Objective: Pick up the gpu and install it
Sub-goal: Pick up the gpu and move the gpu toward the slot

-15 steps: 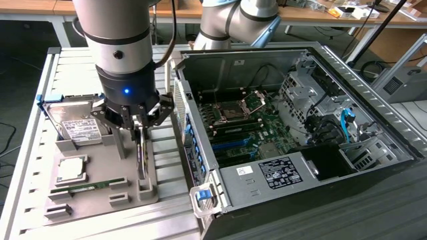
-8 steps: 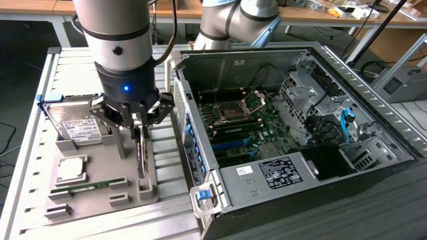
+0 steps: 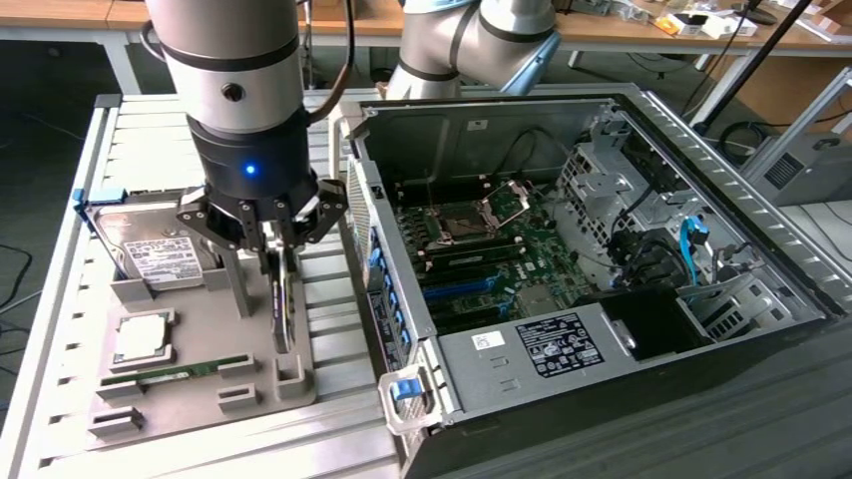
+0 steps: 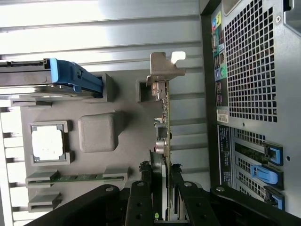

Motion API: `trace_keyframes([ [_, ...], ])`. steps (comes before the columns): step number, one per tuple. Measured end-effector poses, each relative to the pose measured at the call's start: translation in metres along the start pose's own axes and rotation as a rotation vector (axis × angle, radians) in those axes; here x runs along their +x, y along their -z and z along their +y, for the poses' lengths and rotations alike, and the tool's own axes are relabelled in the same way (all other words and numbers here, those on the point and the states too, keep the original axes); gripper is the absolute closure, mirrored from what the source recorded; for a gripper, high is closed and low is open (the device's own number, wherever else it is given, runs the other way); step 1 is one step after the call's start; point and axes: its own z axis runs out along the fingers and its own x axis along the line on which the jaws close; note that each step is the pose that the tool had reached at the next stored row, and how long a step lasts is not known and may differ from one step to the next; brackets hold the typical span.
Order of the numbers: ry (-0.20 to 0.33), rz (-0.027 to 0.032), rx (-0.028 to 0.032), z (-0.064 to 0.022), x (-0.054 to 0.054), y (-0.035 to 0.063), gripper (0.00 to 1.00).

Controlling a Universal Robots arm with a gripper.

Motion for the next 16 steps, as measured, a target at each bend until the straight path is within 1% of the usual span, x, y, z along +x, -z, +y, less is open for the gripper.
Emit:
trace_keyframes([
  [14, 0.000, 0.0000, 0.0000, 0.0001, 0.000, 0.0067, 0.73],
  [16, 0.000, -0.0001, -0.0001, 0.0001, 0.000, 0.0108, 0.73],
])
